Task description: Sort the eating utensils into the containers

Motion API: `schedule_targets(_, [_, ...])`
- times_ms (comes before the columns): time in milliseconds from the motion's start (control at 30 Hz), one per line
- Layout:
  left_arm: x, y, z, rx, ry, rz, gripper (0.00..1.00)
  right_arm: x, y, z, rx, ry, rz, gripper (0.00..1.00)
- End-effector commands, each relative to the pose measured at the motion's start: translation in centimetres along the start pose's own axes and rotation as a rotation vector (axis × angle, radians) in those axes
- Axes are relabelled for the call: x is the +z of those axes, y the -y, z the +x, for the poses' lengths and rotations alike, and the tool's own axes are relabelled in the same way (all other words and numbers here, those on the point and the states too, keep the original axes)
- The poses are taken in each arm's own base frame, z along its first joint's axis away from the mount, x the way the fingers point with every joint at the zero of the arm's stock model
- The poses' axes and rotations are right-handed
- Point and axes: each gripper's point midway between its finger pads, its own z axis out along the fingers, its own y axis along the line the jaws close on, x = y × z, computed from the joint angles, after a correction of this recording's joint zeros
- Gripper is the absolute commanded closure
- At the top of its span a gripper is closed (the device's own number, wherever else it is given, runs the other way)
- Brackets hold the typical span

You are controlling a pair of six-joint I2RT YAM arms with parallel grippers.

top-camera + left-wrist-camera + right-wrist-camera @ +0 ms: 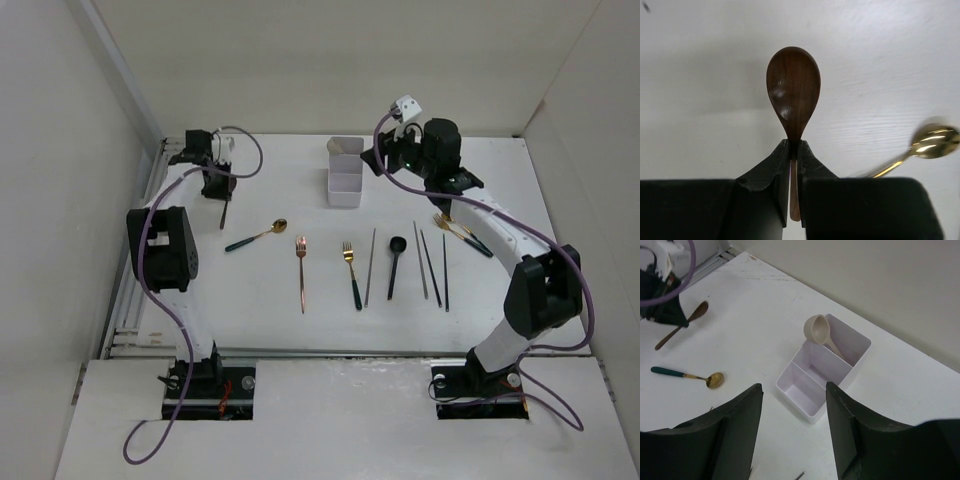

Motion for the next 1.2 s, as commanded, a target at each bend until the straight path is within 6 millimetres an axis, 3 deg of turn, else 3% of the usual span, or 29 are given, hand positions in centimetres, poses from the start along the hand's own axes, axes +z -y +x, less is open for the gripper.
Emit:
schedule_targets(0, [-10.0, 2.6, -10.9, 0.006, 0.373, 0.105, 1.0, -0.4, -2.2, -3.4, -0.054, 0.08, -0.045, 0.41])
schedule_targets(100, [-16.0, 6.1, -15.9, 0.057, 0.574, 0.204, 1.0, 1.0, -4.4, -3.7, -0.062, 0.084, -0.115, 0.41])
schedule_targets(167, [-18.8, 8.7, -17.4, 0.083, 0.663, 0.297, 1.0, 1.6, -7.2, -5.2, -0.092, 0.114, -0.212, 0.41])
schedule_targets(233, [-22.9, 11.5, -18.8, 0.129, 0.809, 0.361, 1.0, 2.7, -9.0, -5.3, -0.098, 0.116, -0.299, 0.41])
schedule_targets(267, [-24.1, 12.6, -19.0, 0.11, 0.844, 0.399, 1.0, 2.7, -10.9, -7.1, -0.118, 0.154, -0.367, 0.41])
schedule_targets(367, [-27.7, 15.7, -18.9, 0.126, 0.956, 0.498, 1.0, 4.3, -13.5, -7.9, -0.121, 0.171, -0.436, 0.41])
schedule_targets(400, [-28.4, 16.5, -18.7, 0.102, 0.962, 0.54, 1.0, 4.4, -14.0, -9.8, -0.139, 0.215, -0.445, 0.41])
schedule_targets(433, [-29.6, 17.3, -18.6, 0.109, 0.993, 0.573, 1.0, 5.1, -14.8, -9.4, -0.124, 0.206, -0.468, 0.41])
schedule_targets(467, [-30.3, 18.7, -18.2, 0.108, 0.995, 0.625, 1.0, 5.2, -16.0, -10.8, -0.131, 0.246, -0.488, 0.41])
schedule_targets(633, [-32.5, 20.5, -17.9, 0.143, 1.059, 0.669, 1.0, 6.8, -17.2, -11.8, -0.08, 0.286, -0.508, 0.41])
schedule_targets(733, [-32.6, 21.2, -17.3, 0.149, 1.063, 0.679, 1.0, 7.0, -16.8, -13.2, -0.021, 0.328, -0.479, 0.41])
schedule_targets(933, [-31.9, 22.1, -16.3, 0.186, 1.058, 0.675, 1.0, 8.4, -16.5, -12.4, 0.015, 0.338, -0.466, 0.45])
schedule_targets(1067, [-31.9, 22.1, -16.0, 0.186, 1.058, 0.675, 1.0, 8.9, -16.1, -12.6, 0.036, 0.355, -0.448, 0.62])
schedule_targets(1100, [-31.6, 22.1, -15.9, 0.183, 1.049, 0.674, 1.0, 8.8, -16.3, -12.8, 0.03, 0.362, -0.459, 0.73])
schedule_targets(1167, [-31.6, 22.2, -15.8, 0.199, 1.05, 0.678, 1.0, 9.0, -16.3, -12.8, 0.034, 0.375, -0.462, 0.85])
